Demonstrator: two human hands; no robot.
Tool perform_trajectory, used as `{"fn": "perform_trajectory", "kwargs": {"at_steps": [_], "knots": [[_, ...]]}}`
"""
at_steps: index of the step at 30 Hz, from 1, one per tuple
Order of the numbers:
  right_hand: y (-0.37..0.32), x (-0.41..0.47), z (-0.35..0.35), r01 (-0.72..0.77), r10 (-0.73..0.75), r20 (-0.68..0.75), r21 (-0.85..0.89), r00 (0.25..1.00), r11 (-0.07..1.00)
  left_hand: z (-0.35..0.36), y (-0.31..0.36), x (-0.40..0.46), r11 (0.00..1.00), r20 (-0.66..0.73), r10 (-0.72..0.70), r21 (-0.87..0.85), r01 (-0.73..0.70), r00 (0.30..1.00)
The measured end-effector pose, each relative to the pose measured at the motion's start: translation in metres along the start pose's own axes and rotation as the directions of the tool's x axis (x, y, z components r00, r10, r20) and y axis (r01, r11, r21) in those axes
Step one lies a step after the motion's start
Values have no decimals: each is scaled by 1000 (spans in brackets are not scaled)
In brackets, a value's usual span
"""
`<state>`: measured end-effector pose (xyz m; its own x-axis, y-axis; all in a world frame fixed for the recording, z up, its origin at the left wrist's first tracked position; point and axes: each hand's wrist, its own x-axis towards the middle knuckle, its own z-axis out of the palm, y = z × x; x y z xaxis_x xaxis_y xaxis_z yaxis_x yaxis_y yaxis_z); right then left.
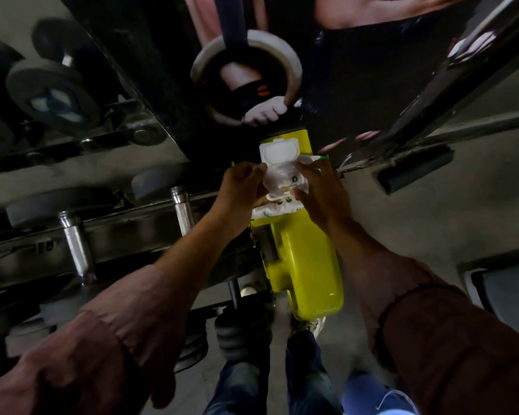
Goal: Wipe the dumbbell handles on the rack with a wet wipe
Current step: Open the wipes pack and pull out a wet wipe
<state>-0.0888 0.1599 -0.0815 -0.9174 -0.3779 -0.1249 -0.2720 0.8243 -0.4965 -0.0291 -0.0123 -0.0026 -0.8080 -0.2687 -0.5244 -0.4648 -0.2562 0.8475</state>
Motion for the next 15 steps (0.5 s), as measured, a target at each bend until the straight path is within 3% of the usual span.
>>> {"fn": "perform_trajectory", "kwargs": {"at_steps": [15], "knots": [[-13,-1,-7,-52,53,24,-29,998,998,-52,13,-85,912,182,153,-405,-67,971]]}}
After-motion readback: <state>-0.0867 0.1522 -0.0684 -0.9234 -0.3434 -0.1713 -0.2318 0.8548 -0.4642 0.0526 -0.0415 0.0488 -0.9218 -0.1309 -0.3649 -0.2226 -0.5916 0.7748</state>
